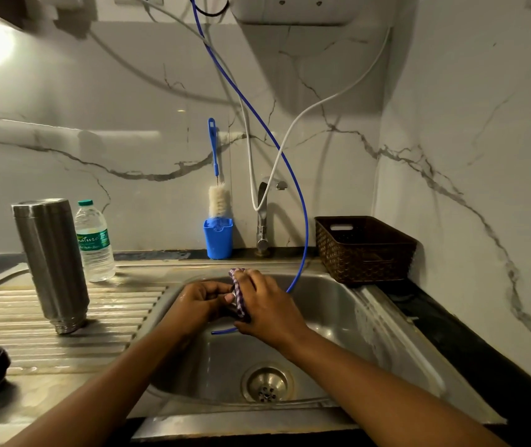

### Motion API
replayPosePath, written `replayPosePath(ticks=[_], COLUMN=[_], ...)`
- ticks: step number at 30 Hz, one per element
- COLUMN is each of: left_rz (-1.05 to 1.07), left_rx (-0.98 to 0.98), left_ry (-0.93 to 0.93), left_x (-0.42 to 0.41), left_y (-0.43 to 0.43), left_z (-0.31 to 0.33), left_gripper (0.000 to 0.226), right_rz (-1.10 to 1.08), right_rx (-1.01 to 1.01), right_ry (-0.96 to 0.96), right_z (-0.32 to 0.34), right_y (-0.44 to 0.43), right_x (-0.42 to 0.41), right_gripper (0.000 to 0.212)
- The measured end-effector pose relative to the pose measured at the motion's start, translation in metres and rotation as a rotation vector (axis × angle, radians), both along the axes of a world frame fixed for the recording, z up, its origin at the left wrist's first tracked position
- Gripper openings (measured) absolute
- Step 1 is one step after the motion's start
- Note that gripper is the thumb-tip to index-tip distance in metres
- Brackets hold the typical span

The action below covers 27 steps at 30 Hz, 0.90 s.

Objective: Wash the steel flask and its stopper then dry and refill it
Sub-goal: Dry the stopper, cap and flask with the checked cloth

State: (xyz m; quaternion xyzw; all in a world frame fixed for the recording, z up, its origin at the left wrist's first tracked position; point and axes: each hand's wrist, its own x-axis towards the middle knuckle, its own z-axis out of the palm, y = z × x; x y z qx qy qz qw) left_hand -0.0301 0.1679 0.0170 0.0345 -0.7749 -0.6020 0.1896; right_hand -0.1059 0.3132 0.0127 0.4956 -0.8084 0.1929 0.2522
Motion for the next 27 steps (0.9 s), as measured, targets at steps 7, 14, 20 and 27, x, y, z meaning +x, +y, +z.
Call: replayPosePath(ticks=[7, 14, 20, 27], left_rz=[0.016, -0.003, 0.013, -0.036], left_rx=[0.100, 0.027, -0.064, 0.033], left_ry=[0.098, 0.168, 0.147, 0.125], left_x=[0.001, 0.002, 0.006, 0.006], left_y=[0.003, 0.004, 0.004, 0.010], left_z=[-0.002, 0.001, -0.004, -0.002], left_gripper=[0.018, 0.014, 0.017, 0.024], right_rz=[0.059, 0.092, 0.026, 0.142], right_rx=[-0.099, -0.184, -0.058, -0.280], right_ry=[-0.143, -0.790, -0.389, -0.938], right_z=[0.008, 0.018, 0.013, 0.015], right_y=[0.002, 0.017, 0.009, 0.017], right_x=[0.002, -0.001, 0.009, -0.006], right_gripper=[0.087, 0.081, 0.084, 0.060])
